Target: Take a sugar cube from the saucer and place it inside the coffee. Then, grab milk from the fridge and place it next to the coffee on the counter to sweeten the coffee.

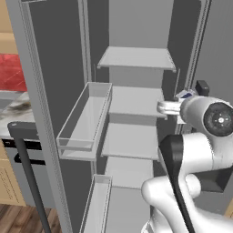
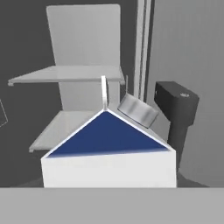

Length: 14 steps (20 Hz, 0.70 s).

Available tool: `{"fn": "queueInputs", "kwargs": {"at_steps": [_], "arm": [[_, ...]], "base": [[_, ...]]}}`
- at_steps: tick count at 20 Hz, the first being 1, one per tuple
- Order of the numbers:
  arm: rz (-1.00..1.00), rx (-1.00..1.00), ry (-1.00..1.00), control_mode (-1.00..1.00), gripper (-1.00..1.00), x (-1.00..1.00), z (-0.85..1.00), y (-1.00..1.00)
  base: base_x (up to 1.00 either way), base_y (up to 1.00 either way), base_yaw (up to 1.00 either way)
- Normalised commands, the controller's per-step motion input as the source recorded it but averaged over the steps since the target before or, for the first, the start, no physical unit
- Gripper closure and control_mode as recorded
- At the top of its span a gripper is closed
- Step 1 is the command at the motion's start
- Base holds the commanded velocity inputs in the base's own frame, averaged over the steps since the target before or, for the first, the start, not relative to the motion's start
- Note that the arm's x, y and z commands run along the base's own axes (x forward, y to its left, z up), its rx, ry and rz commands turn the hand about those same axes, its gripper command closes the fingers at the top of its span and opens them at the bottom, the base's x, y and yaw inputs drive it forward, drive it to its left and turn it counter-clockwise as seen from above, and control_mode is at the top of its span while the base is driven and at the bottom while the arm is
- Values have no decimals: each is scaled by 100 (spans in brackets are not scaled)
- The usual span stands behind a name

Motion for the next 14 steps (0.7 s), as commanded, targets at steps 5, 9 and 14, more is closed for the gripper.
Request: {"fn": "queueInputs", "kwargs": {"at_steps": [5, 9, 14], "arm": [[10, -1, 7, -100, 100, -61, -46, -8], [11, -4, 7, -100, 100, -38, -45, 23], [0, 0, 0, 100, 100, 0, 0, 0]], "base": [[0, 0, 0], [0, 0, 0], [-96, 62, 14]]}}
